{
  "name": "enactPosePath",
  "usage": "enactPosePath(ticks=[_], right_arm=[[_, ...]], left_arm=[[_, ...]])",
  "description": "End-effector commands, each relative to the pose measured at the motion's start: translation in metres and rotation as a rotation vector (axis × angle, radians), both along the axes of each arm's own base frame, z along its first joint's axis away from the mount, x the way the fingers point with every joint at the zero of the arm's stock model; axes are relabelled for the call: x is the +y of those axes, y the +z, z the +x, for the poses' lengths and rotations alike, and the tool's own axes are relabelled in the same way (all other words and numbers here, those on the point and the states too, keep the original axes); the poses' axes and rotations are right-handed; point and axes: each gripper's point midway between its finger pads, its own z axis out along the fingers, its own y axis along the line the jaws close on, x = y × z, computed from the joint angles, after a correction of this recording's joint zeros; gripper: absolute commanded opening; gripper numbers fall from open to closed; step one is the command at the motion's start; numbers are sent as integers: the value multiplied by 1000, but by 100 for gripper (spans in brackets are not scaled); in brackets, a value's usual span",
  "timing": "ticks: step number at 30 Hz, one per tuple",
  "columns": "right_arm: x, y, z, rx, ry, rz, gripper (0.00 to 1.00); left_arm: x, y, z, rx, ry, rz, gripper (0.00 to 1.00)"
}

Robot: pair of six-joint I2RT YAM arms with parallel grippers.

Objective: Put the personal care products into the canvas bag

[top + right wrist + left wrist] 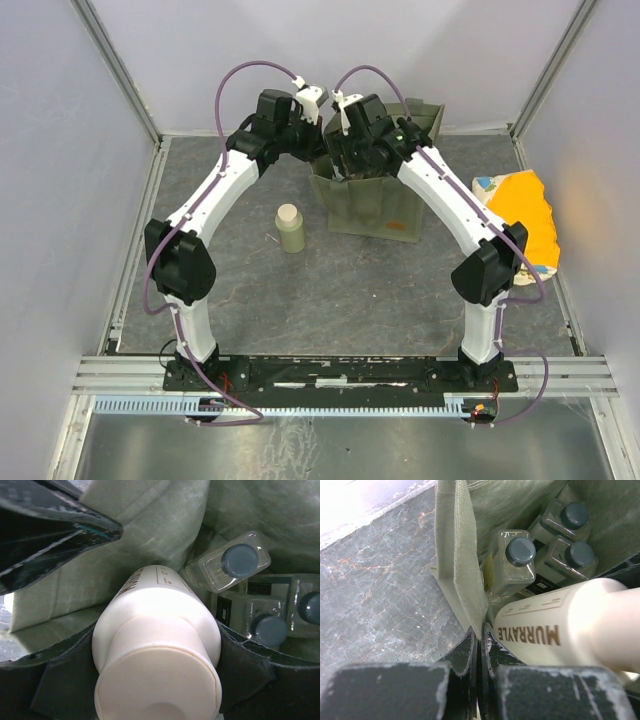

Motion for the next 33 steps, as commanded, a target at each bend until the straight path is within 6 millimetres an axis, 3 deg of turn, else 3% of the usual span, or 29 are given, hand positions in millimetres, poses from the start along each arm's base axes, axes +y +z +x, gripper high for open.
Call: enactPosePath(ticks=[1,9,15,20,27,29,33], right_arm=[[3,13,24,-76,-67,81,0],[-13,-29,37,2,-163,74,0],[-10,-62,44,81,-195,68,0],[-5,-80,48,142,-219,62,0],[-15,-104,47,191,-262,-13,0],[-16,-108,46,202,-258,-22,6],[-14,-106,44,204,-243,-14,36]], left_arm=[[12,79,-8,-129,32,-72,3],[21,86,-6,-128,76,-64,3],[21,85,-5,-121,81,-67,3],[20,85,-5,-121,81,-68,3],[21,91,-5,-133,84,-73,3],[21,92,-5,-133,82,-75,3],[20,89,-5,-128,81,-74,3]])
